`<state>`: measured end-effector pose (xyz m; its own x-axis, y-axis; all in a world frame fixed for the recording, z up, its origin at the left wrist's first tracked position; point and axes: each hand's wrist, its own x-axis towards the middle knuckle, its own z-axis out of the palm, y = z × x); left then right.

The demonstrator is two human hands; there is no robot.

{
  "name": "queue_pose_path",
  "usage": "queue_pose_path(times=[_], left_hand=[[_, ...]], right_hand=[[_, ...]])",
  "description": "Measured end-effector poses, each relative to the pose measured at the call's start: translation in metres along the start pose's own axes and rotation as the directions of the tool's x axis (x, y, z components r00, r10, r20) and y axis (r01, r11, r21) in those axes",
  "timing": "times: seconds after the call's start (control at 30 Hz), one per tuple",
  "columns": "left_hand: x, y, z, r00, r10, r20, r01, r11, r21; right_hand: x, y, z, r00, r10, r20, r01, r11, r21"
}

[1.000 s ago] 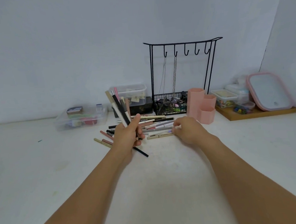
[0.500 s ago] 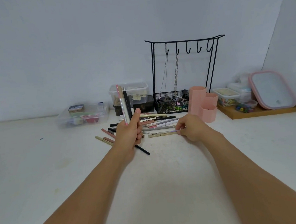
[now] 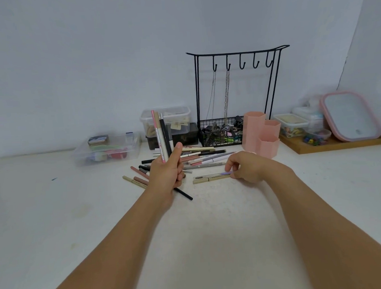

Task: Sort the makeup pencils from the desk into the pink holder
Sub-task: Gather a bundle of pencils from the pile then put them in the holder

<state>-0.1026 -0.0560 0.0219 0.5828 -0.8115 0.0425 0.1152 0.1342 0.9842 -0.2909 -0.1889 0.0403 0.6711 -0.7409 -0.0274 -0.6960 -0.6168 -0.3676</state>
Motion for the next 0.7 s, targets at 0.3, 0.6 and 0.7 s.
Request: queue_pose_path(times=[0.3, 0.6, 0.7], left_hand=[[-0.001, 0.0, 0.0, 1.0, 0.003, 0.024, -0.003, 1.0, -0.003], [-0.002, 0.001, 0.002, 1.0, 0.016, 0.0, -0.016, 1.0, 0.007], [-0.002, 0.001, 0.003, 1.0, 0.026, -0.003, -0.026, 1.0, 0.002]], right_hand=[[0.002, -0.001, 0.002, 1.0, 0.001, -0.026, -0.001, 1.0, 0.009], [0.002, -0.005, 0.004, 0.923, -0.071, -0.378, 0.202, 0.926, 0.32], [0.001, -0.027, 0.003, 0.905, 0.011, -0.425, 0.273, 0.751, 0.601]])
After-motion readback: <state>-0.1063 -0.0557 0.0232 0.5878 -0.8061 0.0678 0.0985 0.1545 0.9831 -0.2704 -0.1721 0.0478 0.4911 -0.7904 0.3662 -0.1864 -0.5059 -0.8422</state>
